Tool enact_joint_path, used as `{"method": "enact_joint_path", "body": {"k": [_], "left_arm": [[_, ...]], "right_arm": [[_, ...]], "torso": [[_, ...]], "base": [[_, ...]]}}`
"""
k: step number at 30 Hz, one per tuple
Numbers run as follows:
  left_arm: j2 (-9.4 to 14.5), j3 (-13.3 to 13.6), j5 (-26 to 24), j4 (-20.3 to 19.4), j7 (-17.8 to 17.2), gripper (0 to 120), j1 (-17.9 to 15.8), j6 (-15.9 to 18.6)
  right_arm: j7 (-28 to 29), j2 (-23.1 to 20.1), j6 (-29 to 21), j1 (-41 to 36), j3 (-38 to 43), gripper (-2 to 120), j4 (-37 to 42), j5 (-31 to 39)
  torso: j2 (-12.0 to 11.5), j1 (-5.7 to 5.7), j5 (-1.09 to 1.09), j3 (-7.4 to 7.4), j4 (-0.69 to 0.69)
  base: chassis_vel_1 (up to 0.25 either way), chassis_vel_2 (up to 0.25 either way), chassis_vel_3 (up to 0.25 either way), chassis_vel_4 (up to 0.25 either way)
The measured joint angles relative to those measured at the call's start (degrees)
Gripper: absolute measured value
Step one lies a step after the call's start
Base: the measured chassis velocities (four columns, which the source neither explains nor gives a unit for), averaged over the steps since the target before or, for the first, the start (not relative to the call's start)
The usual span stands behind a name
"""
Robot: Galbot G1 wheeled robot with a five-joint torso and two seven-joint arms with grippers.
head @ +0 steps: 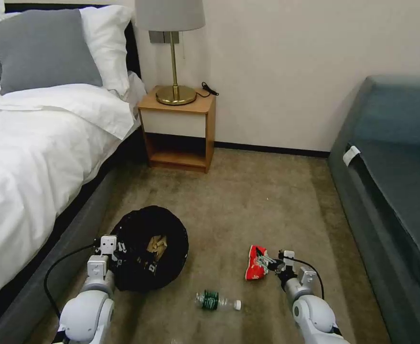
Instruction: Pick up the trash bin, then pick up the garbage on the floor and place it into the trash bin.
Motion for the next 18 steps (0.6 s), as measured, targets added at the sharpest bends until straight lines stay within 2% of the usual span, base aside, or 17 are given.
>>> {"method": "enact_joint_path", "body": {"k": [11,18], "left_arm": [[0.53,-0.01,-0.41,0.82,0.05,2,-0.48,-1.14],[1.03,-0.16,-0.52,1.05,0.18,2,-0.76,-1.15]], "right_arm": [[-3.13,-1.76,1.31,0.05,-1.26,100,0.93,-1.55],[-4.46,-3.53,0.68,0.97,-2.94,100,1.14,-1.69]], "torso": [[0.00,0.00,-0.01,0.01,0.00],[0.00,0.00,-0.01,0.00,0.00]], "base": [[-0.113,0.113,0.103,-0.103],[-0.010,0.009,0.011,-0.006]]}}
